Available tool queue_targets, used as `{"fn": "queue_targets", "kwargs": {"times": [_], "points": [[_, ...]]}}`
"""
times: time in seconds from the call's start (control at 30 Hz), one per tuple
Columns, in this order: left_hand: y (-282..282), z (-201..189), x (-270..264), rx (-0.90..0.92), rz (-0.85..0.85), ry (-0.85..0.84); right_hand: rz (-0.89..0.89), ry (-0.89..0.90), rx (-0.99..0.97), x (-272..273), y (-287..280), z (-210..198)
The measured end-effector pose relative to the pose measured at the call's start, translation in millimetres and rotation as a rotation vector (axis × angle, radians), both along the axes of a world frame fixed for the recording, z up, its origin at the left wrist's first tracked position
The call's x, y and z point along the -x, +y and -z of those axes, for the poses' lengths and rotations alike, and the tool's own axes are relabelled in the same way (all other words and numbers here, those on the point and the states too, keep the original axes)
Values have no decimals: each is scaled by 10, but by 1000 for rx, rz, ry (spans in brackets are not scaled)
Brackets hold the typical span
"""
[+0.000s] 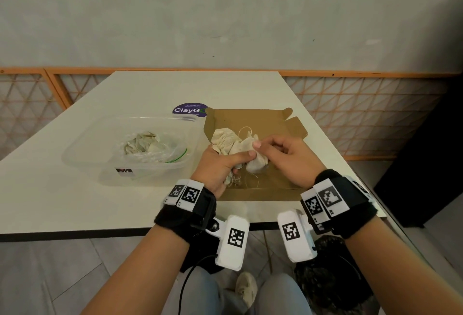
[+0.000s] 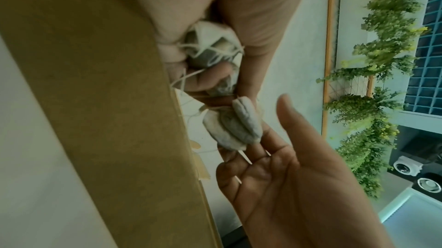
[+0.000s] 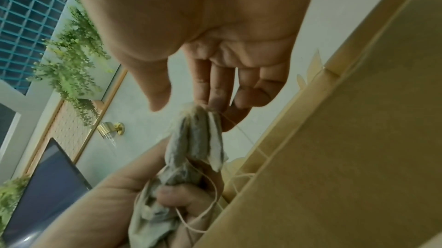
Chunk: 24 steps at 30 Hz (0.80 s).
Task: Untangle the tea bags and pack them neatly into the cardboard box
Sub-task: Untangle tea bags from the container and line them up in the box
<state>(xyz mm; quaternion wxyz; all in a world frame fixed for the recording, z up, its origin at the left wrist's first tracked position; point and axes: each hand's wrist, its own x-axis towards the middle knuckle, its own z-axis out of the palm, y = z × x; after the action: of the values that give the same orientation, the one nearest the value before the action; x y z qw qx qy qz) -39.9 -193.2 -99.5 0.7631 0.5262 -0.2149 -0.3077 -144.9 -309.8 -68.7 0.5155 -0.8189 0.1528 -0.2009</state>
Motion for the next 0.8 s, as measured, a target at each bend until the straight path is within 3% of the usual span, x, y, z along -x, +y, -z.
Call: {"fn": "queue_targets", "kwargs": {"times": [0.23,0.37,0.5,0.6,0.8], "points": [[17,-98,-16,-37,128,41,-126,-121,-311,44,-5,12],[-1,-93,14,-59,84,20,-161,-126,-282,32,49,46],[-17,-85,-25,29,-2,264,-185,-127,-314,19,41,88],[-31,-76,-66,110,-43,423,-123,-152,-357,42,18,132],[-48,-23,-66,99,-64,350,21,-284,-574,64,-72,225]]}}
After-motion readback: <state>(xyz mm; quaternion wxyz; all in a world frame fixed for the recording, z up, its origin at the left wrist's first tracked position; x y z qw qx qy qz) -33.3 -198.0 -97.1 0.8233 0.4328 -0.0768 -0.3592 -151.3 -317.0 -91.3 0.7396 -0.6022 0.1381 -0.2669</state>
